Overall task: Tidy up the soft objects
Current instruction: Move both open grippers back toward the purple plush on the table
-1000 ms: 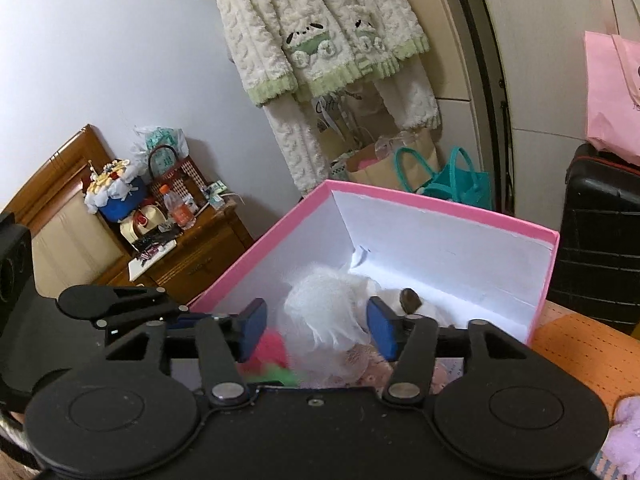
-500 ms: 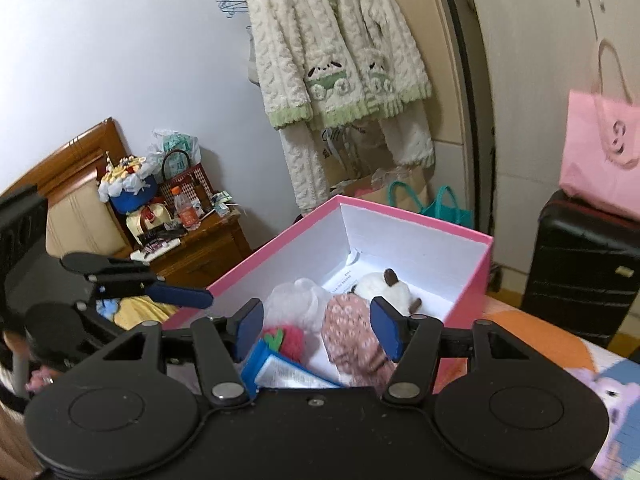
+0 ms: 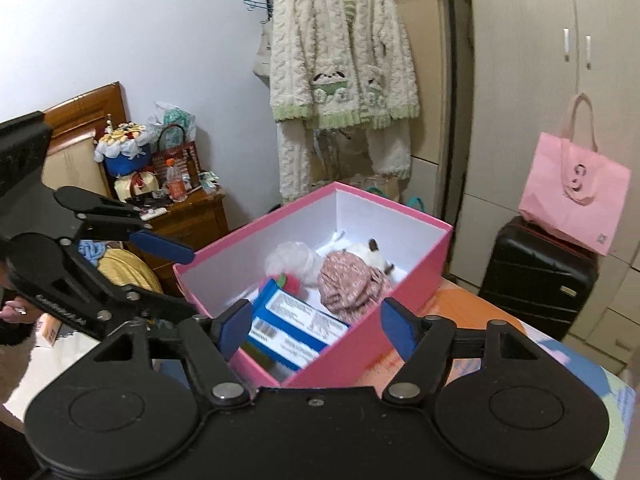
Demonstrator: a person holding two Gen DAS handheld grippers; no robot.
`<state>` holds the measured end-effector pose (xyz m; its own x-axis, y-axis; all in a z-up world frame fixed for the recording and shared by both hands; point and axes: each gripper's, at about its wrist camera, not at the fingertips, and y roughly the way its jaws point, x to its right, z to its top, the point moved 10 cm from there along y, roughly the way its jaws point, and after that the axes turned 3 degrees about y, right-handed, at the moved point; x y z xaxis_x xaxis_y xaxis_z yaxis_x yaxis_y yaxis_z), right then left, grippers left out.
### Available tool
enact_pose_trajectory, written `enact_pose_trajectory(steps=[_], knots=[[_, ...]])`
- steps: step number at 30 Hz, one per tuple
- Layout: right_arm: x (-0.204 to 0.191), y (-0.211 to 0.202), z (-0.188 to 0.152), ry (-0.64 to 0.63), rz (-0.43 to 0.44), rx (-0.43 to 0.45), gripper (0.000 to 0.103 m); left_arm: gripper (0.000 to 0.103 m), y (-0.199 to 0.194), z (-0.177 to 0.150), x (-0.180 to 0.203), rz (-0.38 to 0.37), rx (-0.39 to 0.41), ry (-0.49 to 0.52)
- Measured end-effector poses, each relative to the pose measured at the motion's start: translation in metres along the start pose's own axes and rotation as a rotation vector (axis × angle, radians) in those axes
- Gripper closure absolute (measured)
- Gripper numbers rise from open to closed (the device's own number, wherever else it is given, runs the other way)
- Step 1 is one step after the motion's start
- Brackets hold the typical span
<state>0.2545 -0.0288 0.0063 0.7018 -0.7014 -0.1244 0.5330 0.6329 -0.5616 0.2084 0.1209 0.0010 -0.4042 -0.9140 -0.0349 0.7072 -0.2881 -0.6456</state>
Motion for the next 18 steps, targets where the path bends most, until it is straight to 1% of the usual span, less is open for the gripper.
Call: enact_pose_trajectory(steps=[4,7,10,13,18], knots=[[0.002,-0.021,-0.012,-0.007,-0.051,-0.002,0.023,0.034,-0.008,-0.005,0.021,-0.037,-0.009,0.028],[0.006,-0.039,-0.019,-0.004,-0.083,0.025,0.023,0.034,-0.012,-0.006,0.037,-0.065,-0.011,0.065],[0.017,-0.057,-0.028,0.024,-0.104,0.046,0.022,0.034,-0.015,-0.007,0.051,-0.070,-0.022,0.095],[0.028,-0.072,-0.041,0.050,-0.129,0.057,0.022,0.032,-0.018,-0.009,0.065,-0.074,-0.027,0.130],[0.047,-0.087,-0.068,0.095,-0.162,0.058,0.019,0.028,-0.013,-0.018,0.090,-0.100,-0.059,0.163]])
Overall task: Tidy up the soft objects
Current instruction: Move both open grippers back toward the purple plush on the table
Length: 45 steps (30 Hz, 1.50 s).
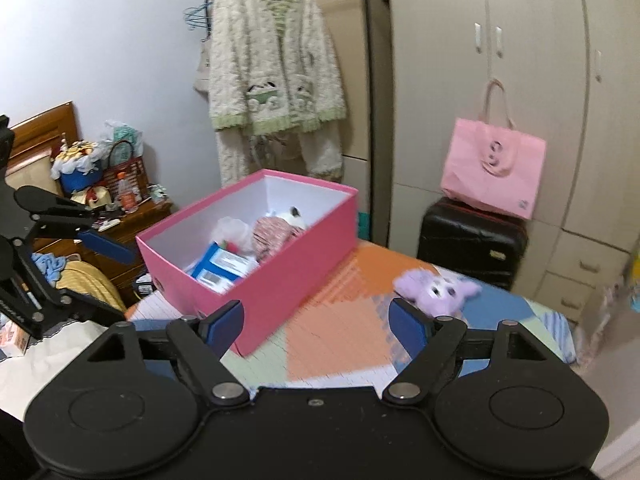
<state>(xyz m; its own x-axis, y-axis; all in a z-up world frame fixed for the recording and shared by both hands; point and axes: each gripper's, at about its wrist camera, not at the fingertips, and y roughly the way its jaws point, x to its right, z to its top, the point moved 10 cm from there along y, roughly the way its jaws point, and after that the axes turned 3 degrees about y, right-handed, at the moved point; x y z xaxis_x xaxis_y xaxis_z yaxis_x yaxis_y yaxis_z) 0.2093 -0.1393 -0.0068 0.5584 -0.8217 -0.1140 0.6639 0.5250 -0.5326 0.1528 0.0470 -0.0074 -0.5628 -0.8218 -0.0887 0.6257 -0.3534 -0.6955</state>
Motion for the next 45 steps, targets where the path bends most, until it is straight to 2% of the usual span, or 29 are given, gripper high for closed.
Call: enact_pose_trajectory(steps=[6,15,17,20,22,30,34,38,41,45], knots=[[0.024,-0.007,-0.020,0.005,-0.027,-0.003,0.016,0.024,0.021,0.004,0.027,-0.038,-0.033,0.033],[0.047,-0.001,-0.039,-0.054,-0.084,-0.013,0.010,0.023,0.067,0.014,0.048,-0.126,-0.071,-0.003],[0.053,0.005,-0.043,-0.062,-0.103,-0.008,0.009,0.017,0.077,0.020,0.051,-0.145,-0.063,-0.025],[0.069,0.019,-0.043,-0.071,-0.196,0.004,0.008,0.016,0.087,0.038,0.055,-0.180,-0.018,-0.099],[0.078,0.026,-0.042,-0.086,-0.224,0.011,0.008,0.015,0.093,0.049,0.055,-0.194,0.014,-0.132],[0.109,0.053,-0.038,-0.062,-0.161,0.058,0.008,0.012,0.135,0.082,0.026,-0.150,0.085,-0.273],[0.117,0.068,-0.033,-0.100,-0.152,0.076,0.008,0.012,0.161,0.090,0.005,-0.177,0.118,-0.391],[0.126,0.086,-0.028,-0.062,-0.131,0.055,0.008,0.012,0.186,0.095,-0.005,-0.176,0.129,-0.454],[0.126,0.104,-0.026,-0.082,-0.134,0.032,0.008,0.013,0.201,0.100,-0.013,-0.145,0.157,-0.484],[0.124,0.131,-0.019,-0.058,-0.110,0.028,0.008,0.014,0.220,0.102,-0.028,-0.041,0.184,-0.503]])
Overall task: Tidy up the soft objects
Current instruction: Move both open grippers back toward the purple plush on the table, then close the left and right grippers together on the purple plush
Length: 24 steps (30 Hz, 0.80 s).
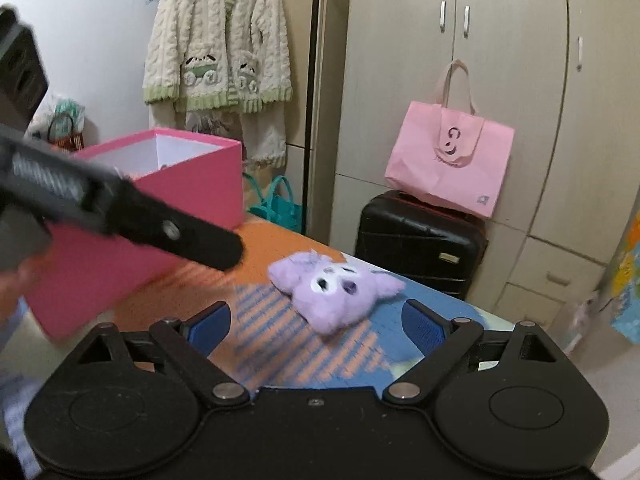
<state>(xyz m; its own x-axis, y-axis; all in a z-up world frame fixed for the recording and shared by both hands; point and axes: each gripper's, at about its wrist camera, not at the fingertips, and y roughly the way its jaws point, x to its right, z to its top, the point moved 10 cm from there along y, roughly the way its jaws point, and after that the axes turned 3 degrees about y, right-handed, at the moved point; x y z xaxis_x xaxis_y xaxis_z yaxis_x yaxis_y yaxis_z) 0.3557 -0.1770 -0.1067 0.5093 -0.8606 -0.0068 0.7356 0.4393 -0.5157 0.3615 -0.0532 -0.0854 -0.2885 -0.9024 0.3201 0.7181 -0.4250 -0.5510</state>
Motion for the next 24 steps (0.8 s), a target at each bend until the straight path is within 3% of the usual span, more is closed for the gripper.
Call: enact_pose_trajectory(steps=[9,14,19,20,22,24], knots=[[0.008,0.067,0.005,-0.016,-0.003,-0.050,0.008,0.016,0.036,0.006,-0.013,0.073,0.017,-0.070],[0.015,0.082,0.006,0.055,0.059,-0.075,0.008,0.016,0.054,0.011,-0.008,0.100,0.013,-0.075],[0.022,0.091,0.003,0.045,0.045,-0.084,0.009,0.021,0.070,0.013,-0.015,0.149,-0.002,-0.094],[0.023,0.092,0.002,0.043,0.047,-0.086,0.011,0.028,0.073,0.013,-0.017,0.161,-0.004,-0.101],[0.025,0.092,-0.001,0.036,0.063,-0.092,0.026,0.046,0.078,0.010,-0.023,0.189,-0.029,-0.106],[0.024,0.087,-0.003,0.034,0.098,-0.092,0.034,0.046,0.084,0.005,-0.029,0.201,-0.052,-0.108]])
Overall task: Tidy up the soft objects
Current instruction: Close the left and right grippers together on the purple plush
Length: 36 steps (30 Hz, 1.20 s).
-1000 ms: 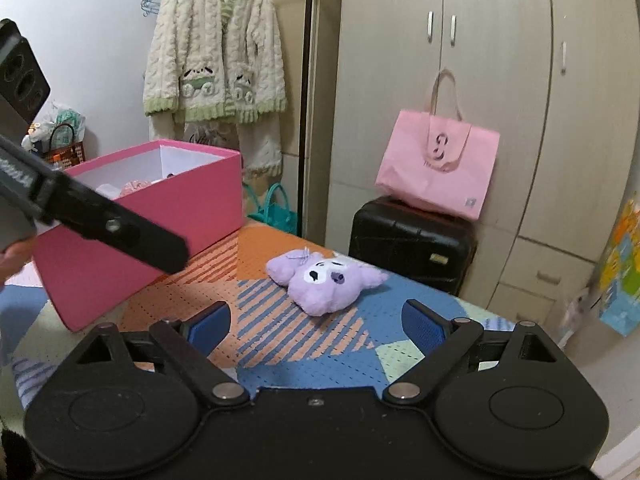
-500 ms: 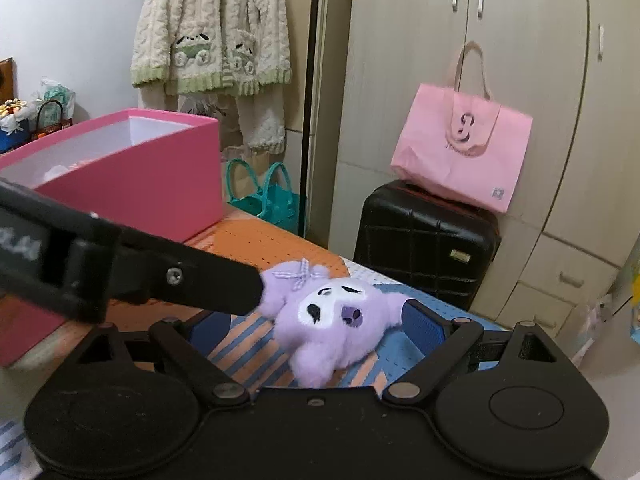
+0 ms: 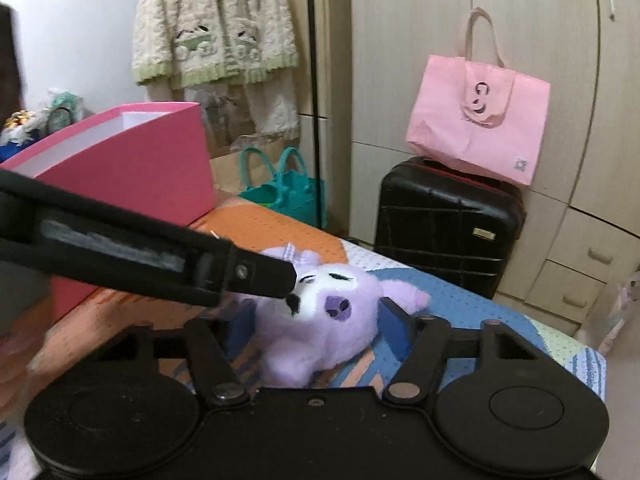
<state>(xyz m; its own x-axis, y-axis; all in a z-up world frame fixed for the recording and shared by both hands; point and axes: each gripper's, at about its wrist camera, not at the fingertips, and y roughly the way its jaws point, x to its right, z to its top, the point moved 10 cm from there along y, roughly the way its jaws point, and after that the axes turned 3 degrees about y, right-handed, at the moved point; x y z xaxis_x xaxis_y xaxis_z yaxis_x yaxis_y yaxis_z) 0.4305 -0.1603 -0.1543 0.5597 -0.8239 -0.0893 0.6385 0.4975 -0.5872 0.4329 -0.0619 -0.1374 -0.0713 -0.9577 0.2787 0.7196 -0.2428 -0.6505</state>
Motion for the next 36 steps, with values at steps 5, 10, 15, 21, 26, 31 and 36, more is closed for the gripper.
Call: enact_pose_trajectory(steps=[5,10,15,21,26,31,36], knots=[[-0.006,-0.015,-0.011,-0.079,0.041,-0.015,0.036,0.046,-0.001,-0.006,0.000,-0.058,-0.006,-0.026],[-0.004,-0.028,-0.022,-0.113,0.056,-0.022,0.033,0.042,0.001,-0.015,0.005,-0.095,-0.053,-0.040],[-0.004,-0.019,-0.032,-0.109,0.016,-0.072,0.027,0.037,0.005,-0.023,-0.001,-0.113,-0.078,-0.109],[-0.007,-0.014,-0.031,0.012,0.006,-0.067,0.026,0.048,0.003,-0.028,0.003,-0.185,-0.111,-0.173],[-0.011,-0.016,-0.033,0.040,-0.056,-0.105,0.026,0.052,-0.007,-0.032,0.016,-0.180,-0.059,-0.064],[-0.013,-0.021,-0.036,0.067,-0.110,-0.083,0.029,0.053,-0.021,-0.036,0.033,-0.176,-0.027,0.034],[-0.021,-0.040,-0.040,0.085,-0.140,-0.045,0.030,0.053,-0.041,-0.042,0.041,-0.179,-0.009,0.090]])
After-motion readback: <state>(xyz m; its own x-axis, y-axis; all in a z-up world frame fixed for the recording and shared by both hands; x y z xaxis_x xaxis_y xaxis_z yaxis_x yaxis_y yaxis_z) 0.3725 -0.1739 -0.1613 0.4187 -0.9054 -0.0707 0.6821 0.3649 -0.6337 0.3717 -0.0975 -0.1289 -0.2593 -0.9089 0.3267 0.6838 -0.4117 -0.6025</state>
